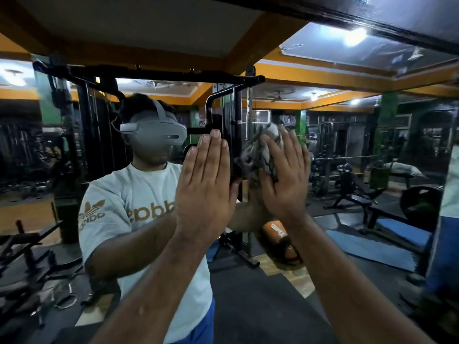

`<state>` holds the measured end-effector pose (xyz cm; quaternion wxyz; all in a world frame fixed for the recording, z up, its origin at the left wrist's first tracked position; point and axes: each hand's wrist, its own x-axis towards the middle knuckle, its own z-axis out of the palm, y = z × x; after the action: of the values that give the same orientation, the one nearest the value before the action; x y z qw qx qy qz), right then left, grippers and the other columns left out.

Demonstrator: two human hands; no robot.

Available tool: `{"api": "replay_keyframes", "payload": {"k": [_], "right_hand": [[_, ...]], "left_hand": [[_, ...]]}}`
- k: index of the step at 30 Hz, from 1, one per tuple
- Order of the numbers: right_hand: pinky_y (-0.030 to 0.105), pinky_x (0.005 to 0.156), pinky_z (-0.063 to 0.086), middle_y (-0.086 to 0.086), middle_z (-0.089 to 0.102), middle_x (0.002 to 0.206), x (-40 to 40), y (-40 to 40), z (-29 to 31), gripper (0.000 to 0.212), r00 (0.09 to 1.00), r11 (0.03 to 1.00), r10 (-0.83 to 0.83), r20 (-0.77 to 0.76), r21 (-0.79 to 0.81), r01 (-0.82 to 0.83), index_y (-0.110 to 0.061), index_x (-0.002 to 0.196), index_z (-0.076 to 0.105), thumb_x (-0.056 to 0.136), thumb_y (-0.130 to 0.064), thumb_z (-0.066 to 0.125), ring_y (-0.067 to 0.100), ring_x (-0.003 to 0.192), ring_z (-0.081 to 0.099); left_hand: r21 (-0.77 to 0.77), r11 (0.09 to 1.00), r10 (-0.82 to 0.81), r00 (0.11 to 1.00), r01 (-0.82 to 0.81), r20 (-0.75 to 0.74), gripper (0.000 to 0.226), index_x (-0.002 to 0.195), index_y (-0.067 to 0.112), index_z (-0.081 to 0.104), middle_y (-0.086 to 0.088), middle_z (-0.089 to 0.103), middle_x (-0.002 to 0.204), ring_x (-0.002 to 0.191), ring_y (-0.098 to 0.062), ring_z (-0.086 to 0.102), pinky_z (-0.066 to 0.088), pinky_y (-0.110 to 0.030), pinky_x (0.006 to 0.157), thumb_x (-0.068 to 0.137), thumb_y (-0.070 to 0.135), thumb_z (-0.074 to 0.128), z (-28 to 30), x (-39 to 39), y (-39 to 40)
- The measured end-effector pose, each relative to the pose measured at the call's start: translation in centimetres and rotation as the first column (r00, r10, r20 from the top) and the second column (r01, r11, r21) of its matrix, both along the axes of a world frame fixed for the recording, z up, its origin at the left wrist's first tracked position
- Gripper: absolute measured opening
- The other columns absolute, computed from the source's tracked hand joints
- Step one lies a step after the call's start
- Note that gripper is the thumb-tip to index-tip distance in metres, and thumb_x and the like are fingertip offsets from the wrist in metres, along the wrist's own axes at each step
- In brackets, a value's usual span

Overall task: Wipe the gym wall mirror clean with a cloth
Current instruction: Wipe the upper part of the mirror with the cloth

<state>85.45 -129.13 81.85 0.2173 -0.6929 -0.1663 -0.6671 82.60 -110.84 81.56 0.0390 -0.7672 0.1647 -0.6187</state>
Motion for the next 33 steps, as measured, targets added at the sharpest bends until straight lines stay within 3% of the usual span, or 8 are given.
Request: {"api": "replay_keyframes", "payload": {"k": [4,10,13,16,21,23,27,33], "right_hand": [[0.056,0.129,0.003,0.006,0.027,0.171,-0.3,2.8,3.9,0.068,0.991,0.94,0.07,-0.117,0.339,-0.026,-0.023,0.16,0.038,0.095,-0.043,0.042,0.025,0.16,0.015],[0.053,0.127,0.015,0.012,0.041,0.164,-0.3,1.1,1.1,0.056,0.997,0.979,0.057,0.046,-0.199,-0.047,-0.017,0.149,0.056,0.108,-0.049,0.036,0.03,0.157,0.029],[0.056,0.127,0.014,0.008,0.037,0.167,0.1,-0.5,-0.8,0.059,0.999,0.993,0.034,-0.016,0.11,-0.032,-0.02,0.153,0.051,0.101,-0.047,0.043,0.024,0.159,0.022],[0.058,0.128,0.009,0.008,0.03,0.17,-0.5,2.6,-0.4,0.068,0.991,0.91,0.06,-0.121,0.415,-0.004,-0.022,0.157,0.043,0.092,-0.04,0.045,0.027,0.159,0.019],[0.062,0.123,0.021,0.013,0.039,0.165,-1.5,4.4,-3.2,0.057,1.0,0.992,-0.009,0.001,-0.122,0.009,-0.018,0.15,0.055,0.098,-0.04,0.05,0.031,0.157,0.028],[0.063,0.123,0.02,0.012,0.038,0.166,-1.0,3.3,-3.1,0.06,1.0,0.998,-0.027,0.003,-0.065,0.027,-0.018,0.151,0.054,0.097,-0.042,0.048,0.03,0.158,0.027],[0.062,0.127,0.006,0.007,0.023,0.173,-1.3,6.2,0.1,0.073,0.989,0.936,0.064,-0.134,0.353,-0.012,-0.023,0.161,0.039,0.091,-0.045,0.043,0.026,0.161,0.01],[0.061,0.126,0.011,0.009,0.032,0.169,-2.8,9.6,-1.8,0.065,0.999,0.995,0.031,-0.015,-0.095,-0.032,-0.023,0.154,0.05,0.093,-0.042,0.048,0.029,0.16,0.021]], "left_hand": [[-0.017,1.0,-0.009,1.0,0.009,-0.003,0.07,0.157,-0.003,0.019,-0.022,0.01,0.167,0.156,-0.033,0.008,0.014,-0.049,0.126,0.104,0.035,0.042,0.3,-0.3,-0.1],[-0.028,0.996,-0.089,0.996,0.089,-0.007,0.061,0.155,-0.002,0.029,-0.019,0.02,0.165,0.155,-0.03,0.014,0.019,-0.048,0.125,0.102,0.026,0.038,0.3,-0.8,0.3],[-0.027,0.996,-0.083,0.996,0.082,-0.017,0.06,0.155,-0.002,0.03,-0.019,0.021,0.165,0.155,-0.03,0.015,0.018,-0.048,0.126,0.104,0.027,0.038,0.3,-1.0,0.2],[-0.058,0.991,-0.124,0.992,0.122,-0.033,0.059,0.154,-0.002,0.032,-0.019,0.023,0.164,0.155,-0.029,0.017,0.018,-0.047,0.126,0.102,0.024,0.043,0.4,-1.6,0.1],[-0.172,0.982,-0.082,0.996,0.076,-0.029,0.065,0.154,-0.004,0.029,-0.022,0.022,0.164,0.155,-0.032,0.014,0.015,-0.048,0.126,0.097,0.021,0.048,-0.3,-2.4,1.6],[-0.14,0.989,-0.062,0.997,0.055,-0.042,0.065,0.156,-0.003,0.027,-0.02,0.019,0.165,0.155,-0.03,0.012,0.015,-0.048,0.126,0.101,0.026,0.048,-0.5,-2.2,2.4],[-0.139,0.979,-0.155,0.988,0.152,-0.011,0.057,0.153,-0.001,0.036,-0.018,0.029,0.163,0.154,-0.029,0.021,0.019,-0.046,0.125,0.102,0.022,0.047,-0.1,-2.8,3.4],[-0.15,0.984,-0.091,0.996,0.091,0.008,0.059,0.154,-0.001,0.034,-0.019,0.026,0.163,0.155,-0.03,0.016,0.016,-0.047,0.126,0.099,0.019,0.046,1.0,-3.3,7.4]]}}
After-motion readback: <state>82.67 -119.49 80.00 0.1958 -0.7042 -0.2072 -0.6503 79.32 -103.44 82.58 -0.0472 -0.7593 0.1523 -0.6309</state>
